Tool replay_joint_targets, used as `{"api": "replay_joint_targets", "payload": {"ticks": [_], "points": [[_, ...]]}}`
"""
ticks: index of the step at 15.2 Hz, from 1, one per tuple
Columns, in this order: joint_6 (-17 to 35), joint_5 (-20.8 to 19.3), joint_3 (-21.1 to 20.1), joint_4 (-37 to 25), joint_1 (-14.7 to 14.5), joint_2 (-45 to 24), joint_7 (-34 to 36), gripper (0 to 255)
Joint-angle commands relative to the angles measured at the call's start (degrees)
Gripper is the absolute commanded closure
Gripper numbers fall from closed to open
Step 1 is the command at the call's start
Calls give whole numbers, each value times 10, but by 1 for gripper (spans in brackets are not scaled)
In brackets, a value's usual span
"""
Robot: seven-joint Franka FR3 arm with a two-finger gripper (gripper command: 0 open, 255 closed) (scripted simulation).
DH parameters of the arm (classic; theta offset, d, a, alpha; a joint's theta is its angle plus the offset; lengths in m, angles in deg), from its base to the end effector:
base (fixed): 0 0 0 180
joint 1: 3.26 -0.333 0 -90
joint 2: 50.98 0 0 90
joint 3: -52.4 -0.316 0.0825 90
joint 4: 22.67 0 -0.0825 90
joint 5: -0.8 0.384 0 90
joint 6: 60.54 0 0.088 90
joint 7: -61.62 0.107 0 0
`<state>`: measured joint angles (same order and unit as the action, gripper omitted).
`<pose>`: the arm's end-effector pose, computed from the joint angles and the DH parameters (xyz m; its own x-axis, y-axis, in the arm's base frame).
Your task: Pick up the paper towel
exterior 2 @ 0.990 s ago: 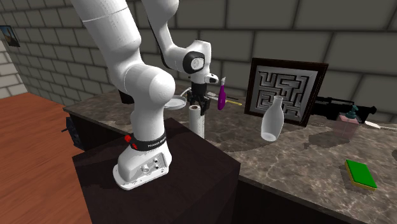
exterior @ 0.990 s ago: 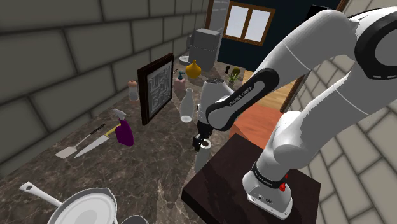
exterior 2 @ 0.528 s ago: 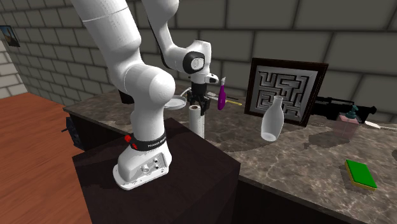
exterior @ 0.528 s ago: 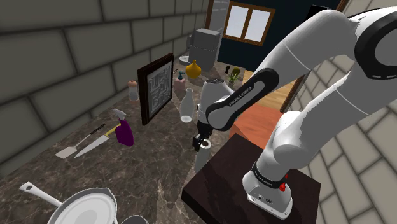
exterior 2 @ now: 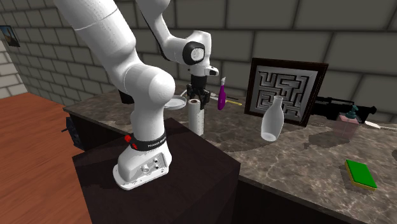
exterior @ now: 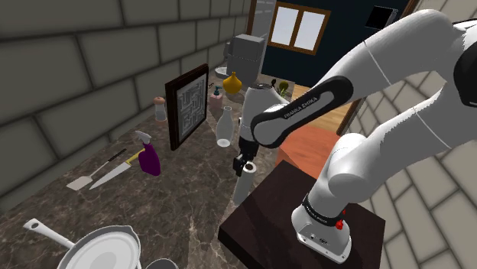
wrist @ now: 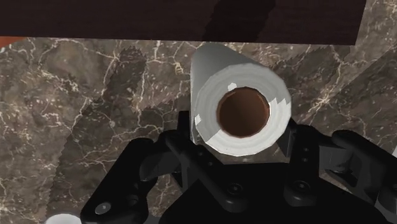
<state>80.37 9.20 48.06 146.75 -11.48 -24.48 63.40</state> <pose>0.3077 0.0642 0.2856 0.9971 0.0651 -0.0391 0.0630 -0.9966 -0.0533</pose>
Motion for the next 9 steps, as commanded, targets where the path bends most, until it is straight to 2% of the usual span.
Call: {"api": "replay_joint_targets", "payload": {"ticks": [1,7,9], "points": [[-27,-3,1,-8,2,19,2,255],[-97,-9,2,-28,5,69,7,255],[-99,-10,2,-28,5,70,7,255]]}}
